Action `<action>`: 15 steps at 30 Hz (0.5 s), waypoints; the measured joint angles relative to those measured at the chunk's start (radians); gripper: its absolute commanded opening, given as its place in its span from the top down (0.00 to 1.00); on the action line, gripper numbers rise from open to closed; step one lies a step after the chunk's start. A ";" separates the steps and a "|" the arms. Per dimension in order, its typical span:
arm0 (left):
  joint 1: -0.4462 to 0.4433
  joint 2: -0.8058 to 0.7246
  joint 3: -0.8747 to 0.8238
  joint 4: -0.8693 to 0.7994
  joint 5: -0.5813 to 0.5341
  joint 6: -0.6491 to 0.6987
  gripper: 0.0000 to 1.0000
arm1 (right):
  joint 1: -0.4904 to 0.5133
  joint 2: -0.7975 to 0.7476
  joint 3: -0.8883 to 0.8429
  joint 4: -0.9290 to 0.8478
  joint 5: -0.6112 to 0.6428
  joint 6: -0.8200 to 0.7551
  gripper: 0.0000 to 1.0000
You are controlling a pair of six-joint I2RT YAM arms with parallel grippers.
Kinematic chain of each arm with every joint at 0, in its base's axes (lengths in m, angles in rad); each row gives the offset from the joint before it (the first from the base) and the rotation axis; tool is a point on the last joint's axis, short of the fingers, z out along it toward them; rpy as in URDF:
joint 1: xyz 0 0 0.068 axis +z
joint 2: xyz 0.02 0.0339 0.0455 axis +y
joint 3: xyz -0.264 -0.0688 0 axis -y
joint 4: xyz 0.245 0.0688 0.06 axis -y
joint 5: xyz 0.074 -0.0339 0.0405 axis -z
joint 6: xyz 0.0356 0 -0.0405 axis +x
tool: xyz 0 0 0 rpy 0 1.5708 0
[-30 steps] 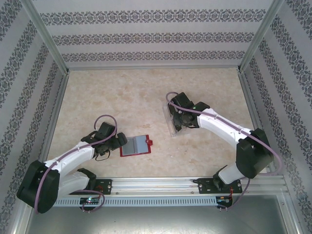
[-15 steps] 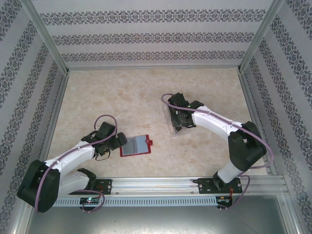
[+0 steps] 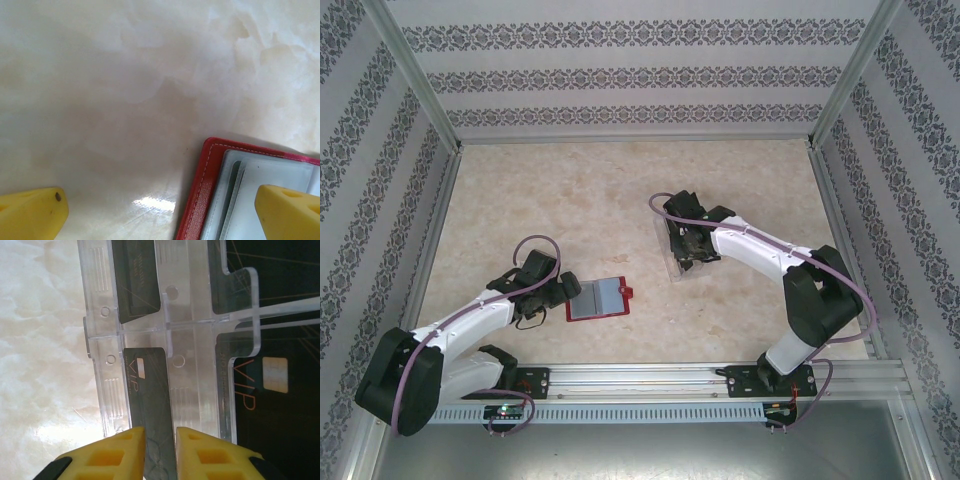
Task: Put the credit cards into the card holder
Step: Pick up the credit card from the storage box.
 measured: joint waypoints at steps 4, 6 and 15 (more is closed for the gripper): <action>0.000 0.000 0.000 0.000 0.000 0.000 0.00 | 0.000 0.004 0.001 0.000 -0.005 -0.002 0.85; 0.000 0.000 0.000 0.000 0.000 0.000 0.00 | 0.000 0.006 0.003 0.000 -0.006 -0.002 0.85; 0.000 0.000 0.000 0.000 0.000 0.000 0.00 | -0.019 0.007 0.023 0.001 -0.032 -0.004 0.97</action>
